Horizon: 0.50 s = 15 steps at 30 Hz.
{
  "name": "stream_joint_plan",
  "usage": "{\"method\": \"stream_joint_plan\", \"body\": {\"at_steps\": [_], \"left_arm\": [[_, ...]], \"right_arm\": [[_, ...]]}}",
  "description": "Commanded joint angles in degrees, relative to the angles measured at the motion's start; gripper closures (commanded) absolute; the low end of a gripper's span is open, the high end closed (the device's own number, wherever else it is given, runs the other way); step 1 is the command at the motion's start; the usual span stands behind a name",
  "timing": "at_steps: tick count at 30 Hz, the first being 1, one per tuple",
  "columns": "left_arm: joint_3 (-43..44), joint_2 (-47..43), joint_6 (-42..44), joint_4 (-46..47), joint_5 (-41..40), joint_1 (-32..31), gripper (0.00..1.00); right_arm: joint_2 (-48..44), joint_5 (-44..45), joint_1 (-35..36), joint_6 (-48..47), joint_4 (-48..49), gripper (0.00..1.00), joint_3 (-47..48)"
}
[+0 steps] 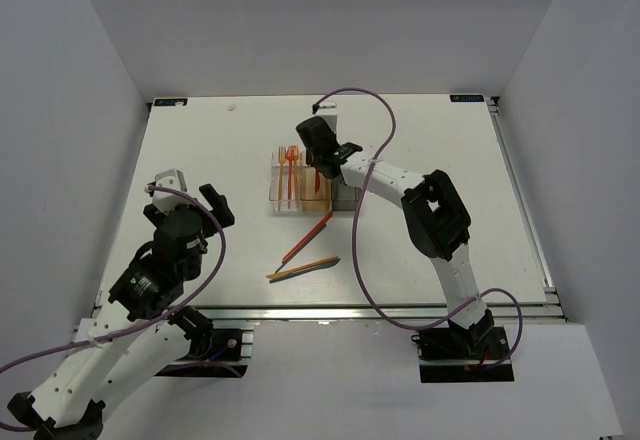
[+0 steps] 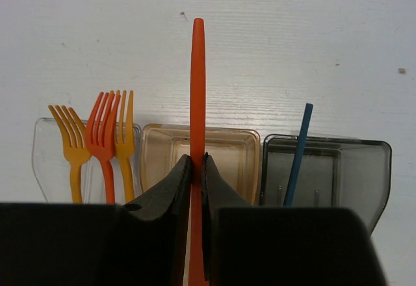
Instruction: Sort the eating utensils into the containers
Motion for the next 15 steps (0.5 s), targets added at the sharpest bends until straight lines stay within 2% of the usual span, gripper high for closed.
{"method": "stream_joint_plan", "body": {"at_steps": [1,6,15], "left_arm": [[-0.19,0.42,0.52,0.46,0.22,0.15,0.02],[-0.28,-0.02,0.52,0.46,0.05,0.15,0.02],[-0.19,-0.19,0.52,0.37,-0.04,0.15,0.02]], "right_arm": [[-1.02,0.25,0.33,1.61,4.39,1.00,-1.07],[-0.85,-1.07,0.77,5.31,5.27,1.00,-4.15],[1.26,-3.80,1.91,7.07,4.57,1.00,-3.72]]}}
